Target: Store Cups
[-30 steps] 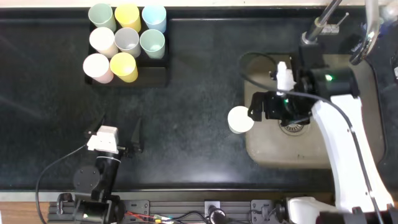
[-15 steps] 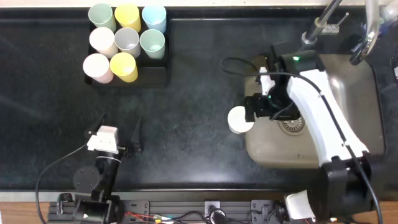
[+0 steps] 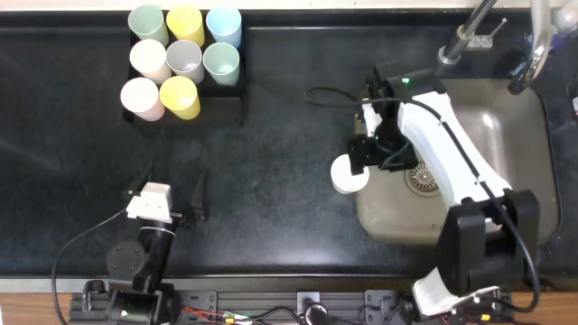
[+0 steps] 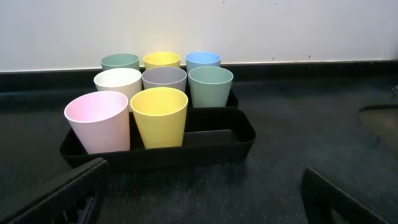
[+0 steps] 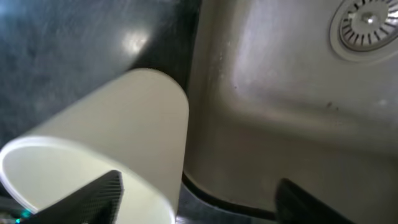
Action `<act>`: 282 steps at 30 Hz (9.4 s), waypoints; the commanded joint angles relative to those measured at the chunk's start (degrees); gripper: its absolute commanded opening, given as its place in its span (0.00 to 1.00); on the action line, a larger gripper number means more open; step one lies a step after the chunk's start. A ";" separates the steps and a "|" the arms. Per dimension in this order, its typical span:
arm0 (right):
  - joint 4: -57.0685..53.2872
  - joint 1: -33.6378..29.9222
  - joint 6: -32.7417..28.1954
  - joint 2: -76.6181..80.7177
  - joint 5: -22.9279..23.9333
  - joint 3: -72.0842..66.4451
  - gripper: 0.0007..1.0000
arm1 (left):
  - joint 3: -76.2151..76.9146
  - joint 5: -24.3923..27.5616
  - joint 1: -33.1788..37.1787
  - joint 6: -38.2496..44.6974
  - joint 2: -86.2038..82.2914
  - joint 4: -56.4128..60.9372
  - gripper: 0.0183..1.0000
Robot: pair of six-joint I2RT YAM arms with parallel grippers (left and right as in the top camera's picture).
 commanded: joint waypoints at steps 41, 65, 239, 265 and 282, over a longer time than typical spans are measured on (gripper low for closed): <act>2.69 12.90 2.36 5.09 -3.50 42.47 0.04 | -0.04 0.57 0.37 -0.17 -0.52 -0.22 1.00; 13.62 25.29 11.21 25.31 7.34 56.08 0.04 | -0.04 0.59 0.37 -0.17 -0.52 -0.22 1.00; 76.30 -7.56 2.14 -102.25 1.29 -78.86 1.00 | -0.04 0.57 0.37 -0.20 -0.52 -0.22 1.00; 76.30 -7.56 2.16 -102.25 1.29 -78.86 1.00 | -0.04 0.57 0.37 -0.17 -0.52 -0.22 1.00; 76.30 -7.56 2.16 -102.25 1.29 -78.86 1.00 | -0.04 0.59 0.37 -0.17 -0.52 -0.22 1.00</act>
